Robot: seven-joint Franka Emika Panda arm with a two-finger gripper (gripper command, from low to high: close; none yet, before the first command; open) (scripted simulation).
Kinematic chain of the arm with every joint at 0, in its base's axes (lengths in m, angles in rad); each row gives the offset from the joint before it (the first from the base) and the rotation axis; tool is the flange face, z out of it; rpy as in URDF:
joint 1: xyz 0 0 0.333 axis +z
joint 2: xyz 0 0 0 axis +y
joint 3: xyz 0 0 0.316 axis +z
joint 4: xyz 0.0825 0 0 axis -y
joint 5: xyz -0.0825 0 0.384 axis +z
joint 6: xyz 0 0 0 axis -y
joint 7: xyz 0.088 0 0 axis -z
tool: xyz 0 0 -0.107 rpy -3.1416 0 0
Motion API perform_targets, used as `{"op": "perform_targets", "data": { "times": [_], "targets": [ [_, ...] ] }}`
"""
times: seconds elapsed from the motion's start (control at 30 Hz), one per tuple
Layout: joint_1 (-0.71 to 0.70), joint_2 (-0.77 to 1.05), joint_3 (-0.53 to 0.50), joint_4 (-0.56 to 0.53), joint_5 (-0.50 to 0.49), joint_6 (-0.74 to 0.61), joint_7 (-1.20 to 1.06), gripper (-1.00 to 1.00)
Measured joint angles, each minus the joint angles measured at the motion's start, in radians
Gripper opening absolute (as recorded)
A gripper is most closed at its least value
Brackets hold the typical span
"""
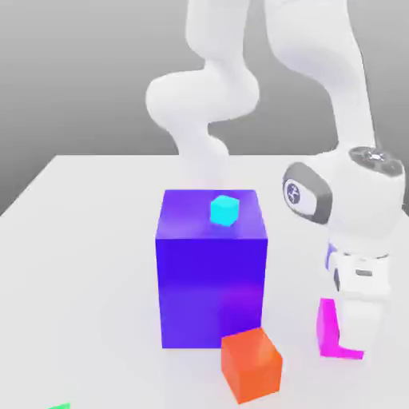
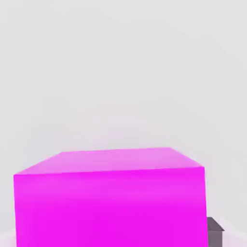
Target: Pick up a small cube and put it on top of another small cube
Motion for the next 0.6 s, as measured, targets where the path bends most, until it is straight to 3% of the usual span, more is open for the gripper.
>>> {"op": "perform_targets", "data": {
  "times": [0.1,0.3,0.6],
  "targets": [
    [-0.015,-0.039,-0.008,0.029,0.015,-0.067,-0.022,-1.0],
    [-0.181,0.049,-0.165,0.201,0.103,-0.173,0.023,-1.0],
    [-0.406,0.139,-0.367,0.361,0.219,-0.255,0.131,-1.0]
  ]
}}
